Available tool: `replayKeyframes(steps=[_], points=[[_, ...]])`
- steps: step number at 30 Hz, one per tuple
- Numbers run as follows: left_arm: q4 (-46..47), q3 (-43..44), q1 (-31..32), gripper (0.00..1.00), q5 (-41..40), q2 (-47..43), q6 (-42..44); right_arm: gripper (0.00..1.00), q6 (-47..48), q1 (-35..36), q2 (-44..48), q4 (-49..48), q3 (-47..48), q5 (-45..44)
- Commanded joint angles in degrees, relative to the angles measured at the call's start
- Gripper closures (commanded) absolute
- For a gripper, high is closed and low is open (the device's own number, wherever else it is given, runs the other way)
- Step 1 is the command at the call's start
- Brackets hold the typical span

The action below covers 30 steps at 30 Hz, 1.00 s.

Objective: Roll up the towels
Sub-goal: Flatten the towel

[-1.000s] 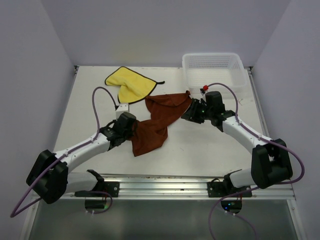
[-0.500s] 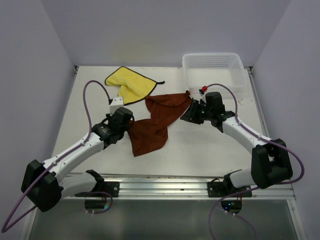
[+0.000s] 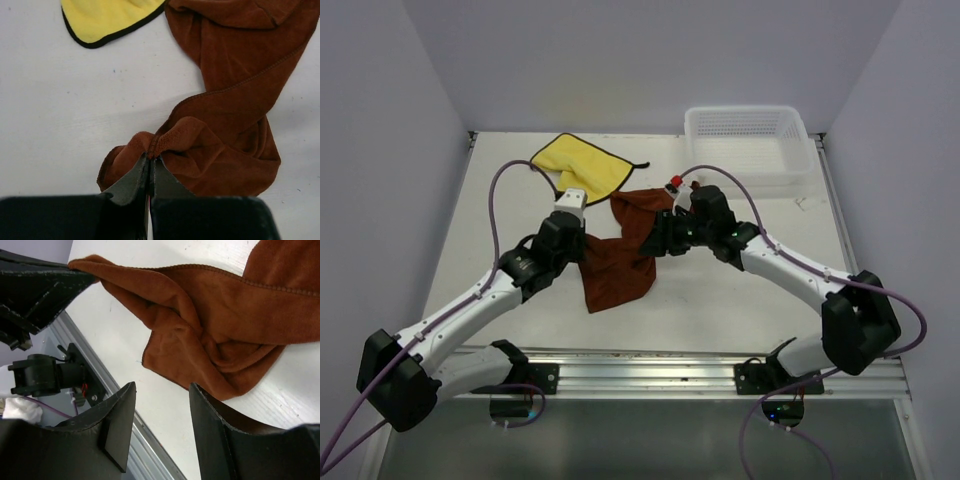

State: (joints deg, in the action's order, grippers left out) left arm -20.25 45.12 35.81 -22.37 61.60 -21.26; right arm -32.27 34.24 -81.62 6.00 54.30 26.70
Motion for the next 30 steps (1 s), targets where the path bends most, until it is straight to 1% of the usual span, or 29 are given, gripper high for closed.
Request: replayKeyframes(steps=[1, 6, 11, 15, 18, 21, 24, 26, 28, 30], points=[[3.20, 0.40, 1.01, 1.00, 4.52, 0.53, 2.19, 0.49, 3.52, 1.78, -1.95, -1.61, 3.26, -3.13], [4.60, -0.30, 1.98, 1.00, 8.21, 0.10, 2.62, 0.45, 7.66, 4.52, -7.57, -0.02, 9.05, -6.21], [5.57, -0.56, 2.59, 1.00, 10.68, -0.43, 3.94, 0.45, 9.33, 6.98, -14.51, -3.27, 12.58, -6.40], [5.22, -0.91, 2.77, 1.00, 11.73, -0.52, 4.47, 0.43, 10.47, 9.08, -18.38, -5.47, 15.30, -6.22], [5.05, -1.18, 2.77, 1.00, 12.61, -0.61, 4.73, 0.42, 11.00, 10.14, -20.23, -8.72, 15.74, -5.17], [4.78, -1.35, 2.77, 1.00, 12.79, -0.61, 5.00, 0.41, 11.00, 10.67, -21.12, -11.70, 15.40, -6.83], [4.69, -1.70, 2.77, 1.00, 12.53, -0.52, 5.17, 0.41, 10.74, 10.67, -20.60, -18.19, 12.95, -8.41], [4.87, -1.88, 2.86, 1.00, 13.22, -0.61, 5.08, 0.41, 11.26, 10.67, -20.24, -20.32, 11.62, -8.42], [5.22, -1.88, 2.86, 1.00, 14.02, -0.61, 4.73, 0.44, 11.70, 10.67, -20.41, -22.95, 11.18, -8.07], [5.83, -1.88, 2.86, 1.00, 15.25, -0.87, 4.56, 0.51, 12.06, 10.67, -20.85, -25.41, 10.65, -6.93]])
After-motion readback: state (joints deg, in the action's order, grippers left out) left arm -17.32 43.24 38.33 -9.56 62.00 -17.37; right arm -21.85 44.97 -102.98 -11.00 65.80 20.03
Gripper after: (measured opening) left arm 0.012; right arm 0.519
